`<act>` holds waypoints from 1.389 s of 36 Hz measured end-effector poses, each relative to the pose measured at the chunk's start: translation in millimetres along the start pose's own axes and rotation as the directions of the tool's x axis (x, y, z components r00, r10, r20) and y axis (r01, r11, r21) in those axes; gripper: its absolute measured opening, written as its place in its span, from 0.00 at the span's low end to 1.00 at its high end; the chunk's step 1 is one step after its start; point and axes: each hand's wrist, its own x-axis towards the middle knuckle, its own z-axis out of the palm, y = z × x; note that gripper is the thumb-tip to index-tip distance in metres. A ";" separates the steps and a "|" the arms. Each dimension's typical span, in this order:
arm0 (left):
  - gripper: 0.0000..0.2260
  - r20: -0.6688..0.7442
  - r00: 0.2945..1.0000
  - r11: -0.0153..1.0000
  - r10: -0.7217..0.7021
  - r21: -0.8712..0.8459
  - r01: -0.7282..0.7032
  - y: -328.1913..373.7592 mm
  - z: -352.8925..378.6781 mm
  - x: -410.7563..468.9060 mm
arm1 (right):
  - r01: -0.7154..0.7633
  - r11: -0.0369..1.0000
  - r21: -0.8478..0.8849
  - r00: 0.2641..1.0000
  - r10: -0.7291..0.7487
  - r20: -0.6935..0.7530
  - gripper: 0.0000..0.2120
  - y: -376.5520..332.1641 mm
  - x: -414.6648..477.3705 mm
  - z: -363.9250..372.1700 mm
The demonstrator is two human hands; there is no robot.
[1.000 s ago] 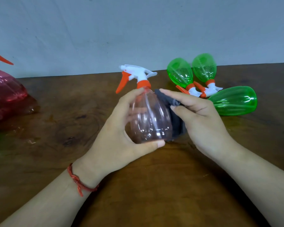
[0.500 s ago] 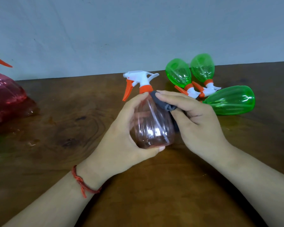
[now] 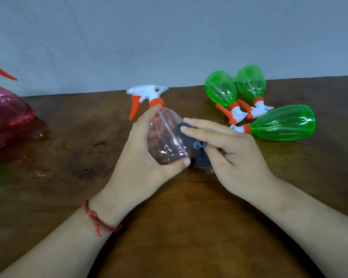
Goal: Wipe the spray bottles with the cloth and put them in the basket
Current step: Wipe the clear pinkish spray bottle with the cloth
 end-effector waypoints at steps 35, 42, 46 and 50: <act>0.47 -0.002 0.999 0.999 0.047 0.010 -0.047 -0.9 -2.3 0.1 | 0.044 0.999 0.012 0.998 -0.044 -0.043 0.26 -2.9 1.5 -1.4; 0.46 -0.093 0.995 0.999 -0.032 0.006 0.033 -1.3 -4.8 4.8 | 0.069 0.997 -0.018 0.998 -0.069 0.004 0.25 -2.4 -1.1 -0.8; 0.45 -0.080 0.996 0.999 -0.044 -0.016 0.043 -0.6 -2.8 3.9 | 0.060 0.998 -0.012 0.998 -0.060 -0.001 0.26 -2.1 -1.7 -0.4; 0.47 -0.008 1.000 1.000 0.000 -0.020 0.000 1.0 0.8 0.6 | -0.020 0.999 0.046 0.999 0.022 -0.030 0.28 1.6 -0.5 -3.0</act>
